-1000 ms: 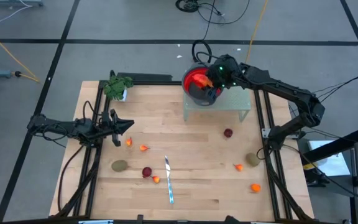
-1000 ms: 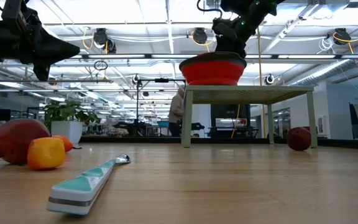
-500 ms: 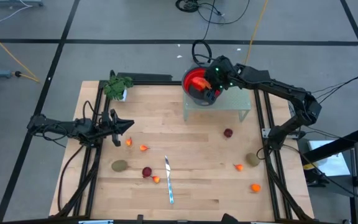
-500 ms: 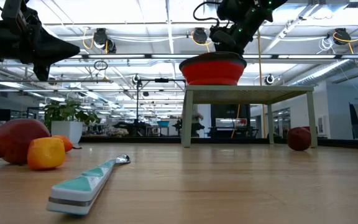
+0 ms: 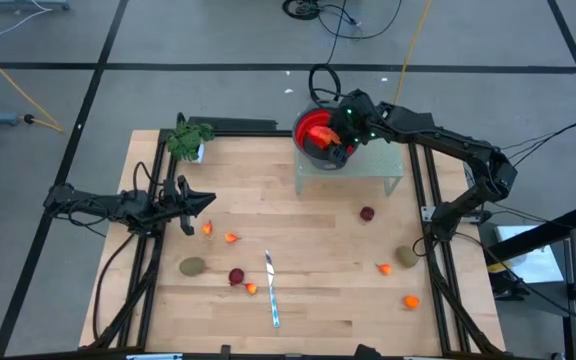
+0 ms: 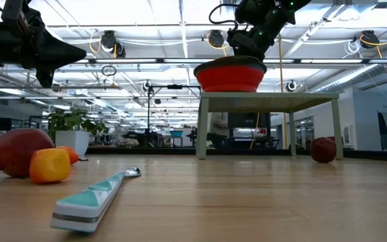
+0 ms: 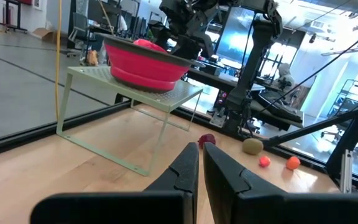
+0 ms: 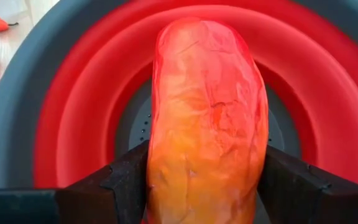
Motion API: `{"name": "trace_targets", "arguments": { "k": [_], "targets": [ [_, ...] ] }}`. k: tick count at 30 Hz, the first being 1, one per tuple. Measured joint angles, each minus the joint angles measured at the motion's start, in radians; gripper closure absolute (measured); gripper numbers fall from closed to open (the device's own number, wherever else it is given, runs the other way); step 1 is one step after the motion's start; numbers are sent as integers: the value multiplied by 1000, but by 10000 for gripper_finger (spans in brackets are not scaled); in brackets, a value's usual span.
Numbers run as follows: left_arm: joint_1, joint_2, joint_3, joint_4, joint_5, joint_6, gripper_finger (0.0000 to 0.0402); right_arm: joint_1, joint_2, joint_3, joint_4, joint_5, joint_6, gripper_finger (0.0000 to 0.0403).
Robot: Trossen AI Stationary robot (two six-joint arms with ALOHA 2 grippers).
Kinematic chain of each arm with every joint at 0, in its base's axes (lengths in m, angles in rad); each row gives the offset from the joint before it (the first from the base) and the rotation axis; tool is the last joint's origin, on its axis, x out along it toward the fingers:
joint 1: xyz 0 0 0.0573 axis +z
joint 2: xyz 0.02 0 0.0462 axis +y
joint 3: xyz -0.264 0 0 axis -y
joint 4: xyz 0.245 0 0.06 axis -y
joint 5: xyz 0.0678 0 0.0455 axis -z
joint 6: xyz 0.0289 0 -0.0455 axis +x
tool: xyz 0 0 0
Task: Pick & Place Fruit
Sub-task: Put the mango into the red strainer bowl on the shelf, then put the kiwi into the red strainer bowl on the shelf
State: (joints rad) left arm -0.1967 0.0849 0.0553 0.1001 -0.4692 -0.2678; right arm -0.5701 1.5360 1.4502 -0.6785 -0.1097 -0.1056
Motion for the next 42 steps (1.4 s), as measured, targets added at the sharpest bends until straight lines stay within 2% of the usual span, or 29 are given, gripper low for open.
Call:
{"name": "trace_targets", "arguments": {
  "k": [11,15,20,27,42],
  "targets": [
    [0,0,0,0,0,-1,378,0,0,0,9,2,-12,107],
    [0,0,0,0,0,-2,378,0,-2,0,19,10,-15,108],
    [0,0,0,0,0,0,378,11,-44,0,26,77,-15,125],
    [0,0,0,-1,0,3,378,57,-136,0,24,137,-15,179],
    [0,0,0,-2,-1,3,378,184,-296,0,23,139,26,364]
  ]
}}
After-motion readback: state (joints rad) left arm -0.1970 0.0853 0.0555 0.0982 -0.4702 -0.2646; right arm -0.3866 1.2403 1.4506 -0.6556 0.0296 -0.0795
